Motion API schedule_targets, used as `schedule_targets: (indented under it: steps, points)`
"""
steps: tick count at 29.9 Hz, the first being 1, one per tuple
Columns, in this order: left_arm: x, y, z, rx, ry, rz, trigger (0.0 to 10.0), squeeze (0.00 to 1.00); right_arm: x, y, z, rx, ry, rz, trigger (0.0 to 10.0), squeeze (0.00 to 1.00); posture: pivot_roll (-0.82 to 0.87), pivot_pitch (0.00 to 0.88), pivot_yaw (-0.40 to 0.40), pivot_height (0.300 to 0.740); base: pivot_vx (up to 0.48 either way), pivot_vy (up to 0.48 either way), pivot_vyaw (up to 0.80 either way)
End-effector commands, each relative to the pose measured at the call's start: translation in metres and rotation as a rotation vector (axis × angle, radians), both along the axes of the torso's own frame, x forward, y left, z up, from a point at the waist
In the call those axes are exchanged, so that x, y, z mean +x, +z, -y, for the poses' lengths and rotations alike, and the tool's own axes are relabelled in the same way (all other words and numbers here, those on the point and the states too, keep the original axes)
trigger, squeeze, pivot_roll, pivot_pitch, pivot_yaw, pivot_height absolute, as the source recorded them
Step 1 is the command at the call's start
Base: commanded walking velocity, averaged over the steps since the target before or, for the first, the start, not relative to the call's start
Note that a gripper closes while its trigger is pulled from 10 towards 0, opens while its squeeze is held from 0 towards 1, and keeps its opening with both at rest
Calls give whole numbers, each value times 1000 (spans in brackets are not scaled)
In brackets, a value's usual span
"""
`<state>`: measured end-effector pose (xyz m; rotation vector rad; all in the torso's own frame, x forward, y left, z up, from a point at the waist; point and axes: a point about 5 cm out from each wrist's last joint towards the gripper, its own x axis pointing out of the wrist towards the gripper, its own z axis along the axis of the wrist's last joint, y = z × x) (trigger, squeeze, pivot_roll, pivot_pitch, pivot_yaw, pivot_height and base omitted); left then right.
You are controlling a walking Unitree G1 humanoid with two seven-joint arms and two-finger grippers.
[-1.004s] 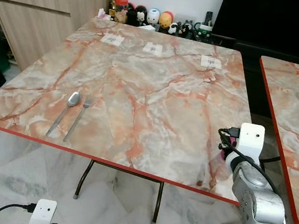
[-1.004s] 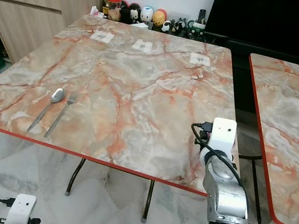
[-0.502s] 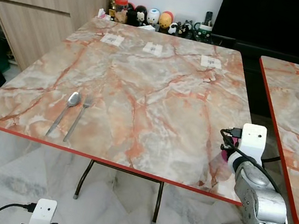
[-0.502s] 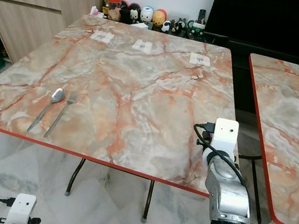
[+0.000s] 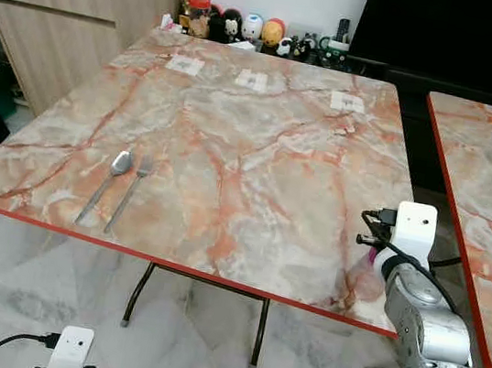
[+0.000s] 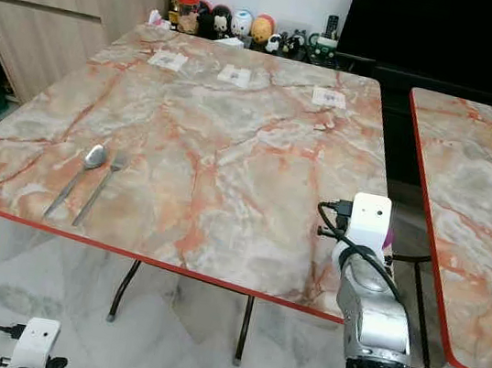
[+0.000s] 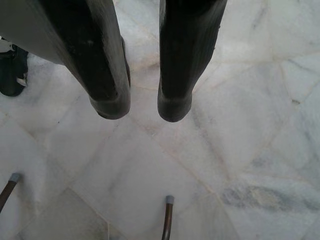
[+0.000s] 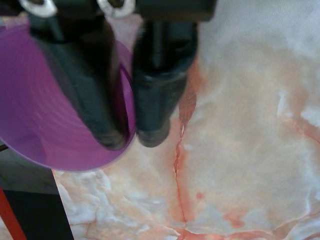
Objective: Setting the table
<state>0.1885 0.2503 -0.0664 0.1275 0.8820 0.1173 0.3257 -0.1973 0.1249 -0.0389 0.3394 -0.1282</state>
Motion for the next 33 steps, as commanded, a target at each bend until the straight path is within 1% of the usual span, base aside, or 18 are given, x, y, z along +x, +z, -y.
schedule_targets:
  steps: [1, 9, 16, 18, 20, 21, 23, 24, 26, 30, 32, 33]
  points:
    - [0, 0, -1, -3, 9, -6, 10000, 0, 1, -1, 1, 14, -6, -6, 0, 0, 54, 6, -28, 740, 0, 0, 0]
    - [1, 1, -2, -2, 11, -4, 10000, 0, 1, -1, 0, 17, -4, -8, 0, 0, 54, 6, -28, 740, 0, 0, 0]
    - [1, 1, -1, 1, 13, -1, 10000, 0, 1, -5, -5, 25, -3, -15, 0, 0, 64, 4, -34, 740, 0, 0, 0]
    - [1, 1, -1, 3, 14, 1, 10000, 0, 1, -4, -6, 29, -11, 6, 0, 0, 64, 4, -34, 740, 0, 0, 0]
    - [1, 1, -1, 3, 14, 1, 10000, 0, 1, -4, -6, 29, -11, 6, 0, 0, 64, 4, -34, 740, 0, 0, 0]
    - [2, 1, -1, 10, 14, 4, 10000, 0, 2, 10, -6, 24, -94, 160, 0, 0, 57, 3, -33, 740, 0, 0, 0]
    - [2, 1, -1, 11, 13, 5, 10000, 0, -2, 18, -8, 19, -167, 267, 0, 0, 59, 3, -34, 740, 0, 0, 0]
    - [2, 1, -1, 11, 12, 6, 10000, 0, -4, 19, -9, 16, -181, 291, 0, 0, 59, 3, -34, 740, 0, 0, 0]
    - [2, 1, 0, 10, 12, 6, 10000, 0, -6, 19, -10, 13, -188, 302, 0, 0, 59, 5, -37, 740, 0, 0, 0]
    - [2, 1, 0, 9, 12, 7, 10000, 0, -15, 16, -16, -8, -204, 348, 0, 0, 61, 9, -39, 740, 0, 0, 0]
    - [2, 1, 0, 10, 12, 5, 10000, 0, -22, 17, -13, 14, -222, 407, 0, 0, 54, 15, -40, 740, 0, 0, 0]
    - [1, 0, 0, 10, 11, 3, 10000, 0, -28, 16, -10, -22, -232, 437, 0, 0, 54, 15, -40, 740, 0, 0, 0]
